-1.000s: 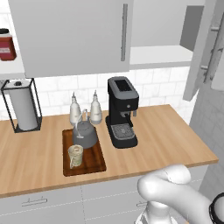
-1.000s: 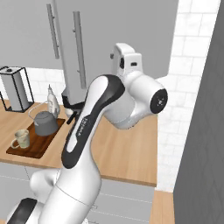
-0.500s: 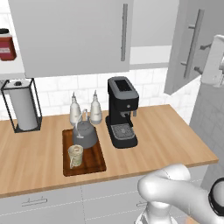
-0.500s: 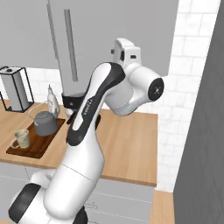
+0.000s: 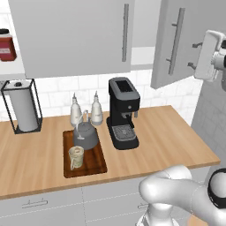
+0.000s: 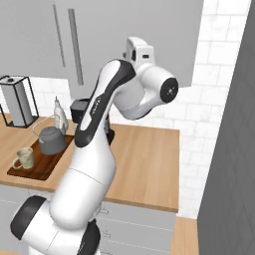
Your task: Pick the kettle from the counter and place it on the tray. Then pick the mug from the cabinet and place it on the tray. Then close the cabinet doors.
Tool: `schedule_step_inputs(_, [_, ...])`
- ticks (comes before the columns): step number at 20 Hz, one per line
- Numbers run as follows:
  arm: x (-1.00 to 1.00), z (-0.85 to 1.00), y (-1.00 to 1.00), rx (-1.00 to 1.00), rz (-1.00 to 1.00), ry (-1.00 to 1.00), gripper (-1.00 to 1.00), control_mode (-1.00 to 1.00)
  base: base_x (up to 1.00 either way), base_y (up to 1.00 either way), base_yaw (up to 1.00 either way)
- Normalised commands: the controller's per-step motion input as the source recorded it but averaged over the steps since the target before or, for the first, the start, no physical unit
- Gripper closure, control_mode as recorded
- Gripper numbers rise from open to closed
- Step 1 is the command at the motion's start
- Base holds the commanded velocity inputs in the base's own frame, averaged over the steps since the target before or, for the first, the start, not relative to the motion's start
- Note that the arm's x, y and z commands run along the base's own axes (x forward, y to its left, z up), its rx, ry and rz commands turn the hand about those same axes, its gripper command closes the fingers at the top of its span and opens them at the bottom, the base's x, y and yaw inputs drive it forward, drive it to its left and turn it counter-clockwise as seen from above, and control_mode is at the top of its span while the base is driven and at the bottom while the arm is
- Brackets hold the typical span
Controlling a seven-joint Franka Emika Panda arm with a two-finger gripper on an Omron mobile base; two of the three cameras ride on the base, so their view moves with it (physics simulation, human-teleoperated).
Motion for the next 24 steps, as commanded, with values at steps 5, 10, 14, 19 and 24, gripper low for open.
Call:
schedule_step_inputs(5, [0.68,-0.06,0.31,0.00,-0.05,0.00,-1.00,-1.00,0.00,0.00,0.00])
schedule_step_inputs(10, [0.62,0.00,0.40,0.01,-0.16,-0.03,-1.00,-1.00,0.00,0.00,0.00])
schedule_step_inputs(14, [0.69,0.01,0.59,0.00,-0.32,0.00,-1.00,-1.00,0.00,0.00,0.00])
schedule_step_inputs(19, [0.90,0.00,0.41,0.00,-0.24,0.00,-1.00,-1.00,0.00,0.00,0.00])
schedule_step_inputs(24, [0.77,0.00,0.03,0.00,-0.15,0.03,-1.00,-1.00,0.00,0.00,0.00])
